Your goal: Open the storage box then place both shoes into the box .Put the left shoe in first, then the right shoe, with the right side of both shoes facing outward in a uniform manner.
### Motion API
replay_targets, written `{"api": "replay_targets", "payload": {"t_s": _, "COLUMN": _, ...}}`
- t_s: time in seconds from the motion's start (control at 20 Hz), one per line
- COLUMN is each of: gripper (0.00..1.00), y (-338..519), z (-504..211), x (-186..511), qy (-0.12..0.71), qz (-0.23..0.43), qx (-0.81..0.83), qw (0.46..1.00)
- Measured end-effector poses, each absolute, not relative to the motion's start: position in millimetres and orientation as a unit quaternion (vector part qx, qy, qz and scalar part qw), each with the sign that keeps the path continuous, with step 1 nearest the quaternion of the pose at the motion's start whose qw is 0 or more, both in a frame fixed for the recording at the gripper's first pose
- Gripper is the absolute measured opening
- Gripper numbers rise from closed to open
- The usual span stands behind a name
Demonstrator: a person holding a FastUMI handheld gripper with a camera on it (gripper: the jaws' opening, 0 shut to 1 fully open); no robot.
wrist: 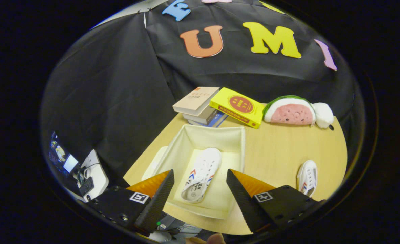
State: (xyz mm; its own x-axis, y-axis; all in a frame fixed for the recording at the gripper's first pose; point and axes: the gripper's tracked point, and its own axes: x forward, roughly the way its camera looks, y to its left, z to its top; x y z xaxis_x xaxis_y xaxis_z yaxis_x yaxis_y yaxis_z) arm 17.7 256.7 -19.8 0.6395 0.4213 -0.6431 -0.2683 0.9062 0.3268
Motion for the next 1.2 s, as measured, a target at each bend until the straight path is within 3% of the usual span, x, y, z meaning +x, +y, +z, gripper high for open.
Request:
{"api": "replay_targets", "payload": {"t_s": 0.25, "gripper": 0.96, "y": 119.4, "z": -42.5, "x": -2.9, "qy": 0.4, "qz": 0.129, "qx": 0.067, "qw": 0.905}}
{"api": "replay_targets", "payload": {"t_s": 0.55, "gripper": 0.96, "y": -10.7, "z": -131.5, "x": -15.8, "qy": 0.469, "qz": 0.045, "qx": 0.076, "qw": 0.879}}
{"api": "replay_targets", "payload": {"t_s": 0.8, "gripper": 0.96, "y": -53.4, "z": -184.8, "x": -25.1, "qy": 0.509, "qz": 0.006, "qx": 0.052, "qw": 0.859}}
{"api": "replay_targets", "payload": {"t_s": 1.2, "gripper": 0.96, "y": -51.0, "z": -231.4, "x": -6.7, "qy": 0.548, "qz": -0.017, "qx": 0.063, "qw": 0.834}}
